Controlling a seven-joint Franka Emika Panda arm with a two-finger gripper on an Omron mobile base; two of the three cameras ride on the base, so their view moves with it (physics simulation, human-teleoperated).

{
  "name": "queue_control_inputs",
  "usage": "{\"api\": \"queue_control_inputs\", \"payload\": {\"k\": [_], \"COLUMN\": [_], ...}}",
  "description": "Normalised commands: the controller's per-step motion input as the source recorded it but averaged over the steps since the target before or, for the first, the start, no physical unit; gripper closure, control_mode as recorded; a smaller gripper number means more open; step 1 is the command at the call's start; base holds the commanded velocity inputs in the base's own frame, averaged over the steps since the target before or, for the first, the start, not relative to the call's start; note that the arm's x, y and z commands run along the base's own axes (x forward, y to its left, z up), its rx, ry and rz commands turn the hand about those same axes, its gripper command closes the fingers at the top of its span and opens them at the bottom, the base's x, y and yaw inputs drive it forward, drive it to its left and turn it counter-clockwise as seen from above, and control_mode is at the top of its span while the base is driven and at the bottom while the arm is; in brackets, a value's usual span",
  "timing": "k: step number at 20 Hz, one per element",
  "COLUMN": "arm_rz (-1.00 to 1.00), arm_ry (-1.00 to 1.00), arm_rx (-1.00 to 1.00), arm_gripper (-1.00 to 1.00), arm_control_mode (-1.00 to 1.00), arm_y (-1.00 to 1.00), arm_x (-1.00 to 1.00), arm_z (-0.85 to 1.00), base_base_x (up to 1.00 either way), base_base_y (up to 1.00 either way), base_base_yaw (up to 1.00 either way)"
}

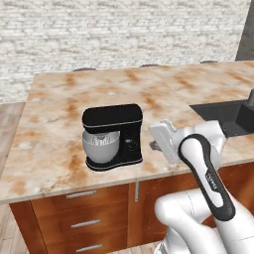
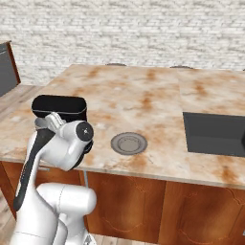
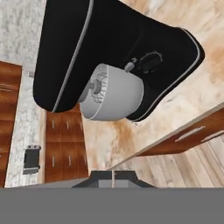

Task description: Add butter and sugar cubes to the stand mixer bowl and then turn on the stand mixer to begin making frosting.

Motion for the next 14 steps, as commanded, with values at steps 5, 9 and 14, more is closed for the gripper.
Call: {"api": "queue_control_inputs", "payload": {"k": [5,9,14], "arm_rz": [0.04,0.04,0.05], "arm_ry": [-0.04,-0.02,0.00], "arm_rx": [0.14,0.06,0.01], "arm_gripper": [1.00,1.00,1.00], "arm_control_mode": [-1.00,-1.00,-1.00], "arm_y": [-0.01,0.00,0.19], "arm_x": [0.61,0.18,0.08], "arm_z": [-0.05,-0.41,-0.29], "base_base_x": [0.00,0.00,0.00], "base_base_y": [0.00,0.00,0.00], "base_base_yaw": [0.00,0.00,0.00]}}
